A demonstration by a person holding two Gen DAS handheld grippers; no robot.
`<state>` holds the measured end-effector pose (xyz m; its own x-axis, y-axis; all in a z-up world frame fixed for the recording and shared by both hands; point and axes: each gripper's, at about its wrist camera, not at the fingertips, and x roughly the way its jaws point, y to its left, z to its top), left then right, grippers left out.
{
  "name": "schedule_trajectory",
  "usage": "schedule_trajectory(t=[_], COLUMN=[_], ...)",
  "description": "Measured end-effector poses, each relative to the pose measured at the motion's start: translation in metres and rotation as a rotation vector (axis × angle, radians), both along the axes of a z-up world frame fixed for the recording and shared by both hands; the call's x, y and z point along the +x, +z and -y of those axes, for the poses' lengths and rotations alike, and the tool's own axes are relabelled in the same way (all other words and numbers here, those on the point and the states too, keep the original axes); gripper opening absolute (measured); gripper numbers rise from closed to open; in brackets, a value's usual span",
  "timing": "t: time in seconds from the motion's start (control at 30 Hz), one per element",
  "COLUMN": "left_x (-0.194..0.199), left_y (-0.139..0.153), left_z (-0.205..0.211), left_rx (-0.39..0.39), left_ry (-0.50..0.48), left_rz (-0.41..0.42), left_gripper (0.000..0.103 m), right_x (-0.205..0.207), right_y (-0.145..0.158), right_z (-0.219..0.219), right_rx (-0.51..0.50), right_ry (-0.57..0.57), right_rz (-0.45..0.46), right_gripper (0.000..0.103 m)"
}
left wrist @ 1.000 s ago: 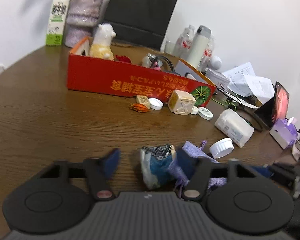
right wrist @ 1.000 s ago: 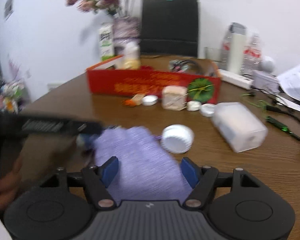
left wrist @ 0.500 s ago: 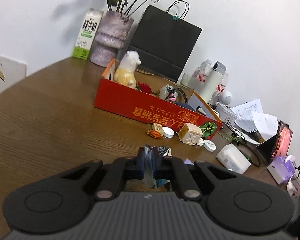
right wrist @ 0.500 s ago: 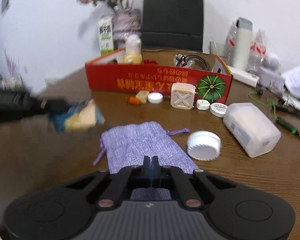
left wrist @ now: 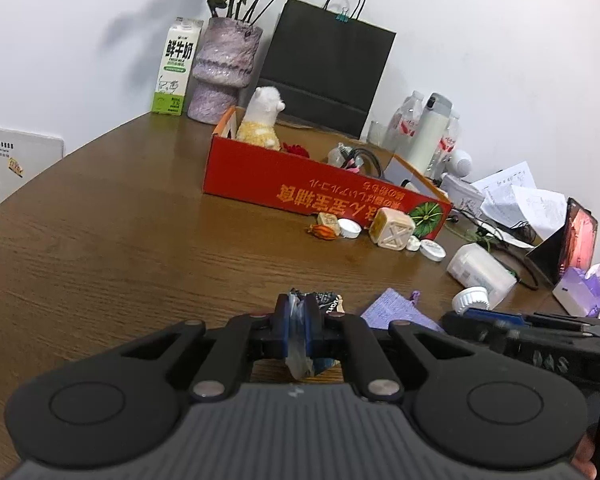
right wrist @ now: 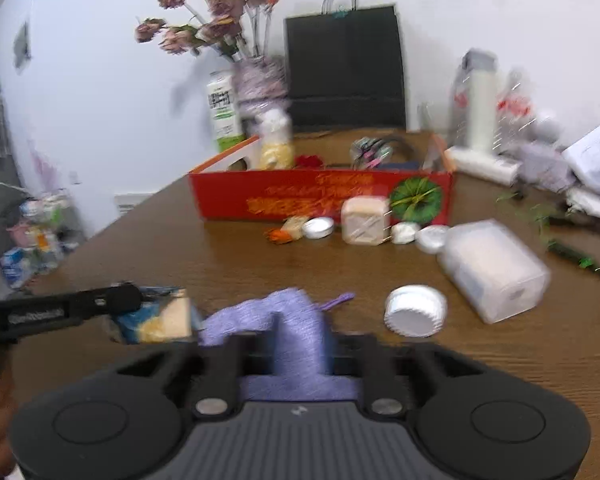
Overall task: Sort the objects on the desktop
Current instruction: 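Carry pouch and packet into the orange box and open both tools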
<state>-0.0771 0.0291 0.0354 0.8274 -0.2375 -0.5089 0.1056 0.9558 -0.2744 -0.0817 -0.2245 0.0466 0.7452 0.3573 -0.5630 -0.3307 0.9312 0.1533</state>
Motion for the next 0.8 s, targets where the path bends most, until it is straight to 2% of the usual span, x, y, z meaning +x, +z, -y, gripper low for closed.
schedule_trajectory(t=[0.03,0.07,0.23,0.3,0.4,0.43,0.47,0.53,0.57,0.63,0.8], left_x=[0.0,0.001,0.006,0.008,0.008,0.008,0.008,0.007,0.005,0.0,-0.017], left_y=[-0.001,-0.001,-0.004,-0.006,-0.006,-0.006,-0.006,-0.006,-0.005,-0.002,0.015], left_z=[-0.001,-0.002,-0.006,-0.006,-0.002,-0.002,0.0,0.004,0.006,0.011,0.018], left_rx=[0.004,0.007,0.021,0.026,0.034,0.035,0.036,0.037,0.038,0.043,0.046], left_ry=[0.01,0.014,0.034,0.034,0.027,0.023,0.021,0.01,0.003,-0.009,-0.053], left_rz=[0.0,-0.001,-0.02,-0.028,-0.031,-0.03,-0.03,-0.032,-0.031,-0.029,0.017], left_gripper=[0.007,0.007,0.007,0.007,0.007,0.007,0.008,0.007,0.007,0.007,0.008], right_x=[0.005,0.009,0.036,0.041,0.046,0.045,0.044,0.043,0.041,0.032,-0.009], right_y=[-0.003,-0.007,-0.023,-0.026,-0.027,-0.027,-0.026,-0.023,-0.023,-0.022,0.0], right_z=[-0.002,-0.006,-0.024,-0.027,-0.028,-0.027,-0.026,-0.022,-0.02,-0.018,-0.002], right_rx=[-0.007,-0.032,-0.177,-0.175,-0.156,-0.156,-0.151,-0.131,-0.116,-0.11,-0.011], right_ry=[0.041,0.075,0.211,0.241,0.234,0.225,0.216,0.179,0.163,0.114,0.036], right_rz=[-0.012,-0.01,-0.035,-0.044,-0.045,-0.042,-0.043,-0.063,-0.073,-0.081,-0.01], right_gripper=[0.074,0.078,0.078,0.08,0.071,0.058,0.035,0.012,0.007,0.005,0.003])
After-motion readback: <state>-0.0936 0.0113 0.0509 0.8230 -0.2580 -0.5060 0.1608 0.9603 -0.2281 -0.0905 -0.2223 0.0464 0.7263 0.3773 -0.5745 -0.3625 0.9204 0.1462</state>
